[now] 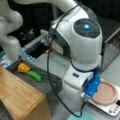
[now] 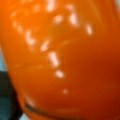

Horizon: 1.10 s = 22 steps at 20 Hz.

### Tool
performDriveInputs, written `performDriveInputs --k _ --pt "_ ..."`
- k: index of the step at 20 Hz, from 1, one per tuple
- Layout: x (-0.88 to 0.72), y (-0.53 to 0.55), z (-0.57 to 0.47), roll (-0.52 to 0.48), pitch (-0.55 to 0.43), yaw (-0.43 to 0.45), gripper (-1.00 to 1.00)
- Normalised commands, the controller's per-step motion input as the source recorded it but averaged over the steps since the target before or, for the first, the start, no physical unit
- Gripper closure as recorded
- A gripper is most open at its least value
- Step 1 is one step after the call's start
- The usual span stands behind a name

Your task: Open the drawer. Pick up the carrot. Put the carrots in the drawer.

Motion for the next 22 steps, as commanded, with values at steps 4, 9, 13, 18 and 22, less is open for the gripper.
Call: performDriveInputs --k 4,9,13,18,22 --pt "-0.43 -0.14 -0.07 -0.239 -0.21 0.343 1.0" --pt "-0.34 -0.13 -0.1 -0.233 -0.235 0.268 1.0" --pt "-0.37 -0.12 -0.08 -0.178 -0.294 0.316 1.0" --pt "-0.45 -0.17 -0.01 -0.165 -0.3 0.354 1.0" --pt "-0.46 -0.16 0.06 -0.135 -0.183 0.447 1.0"
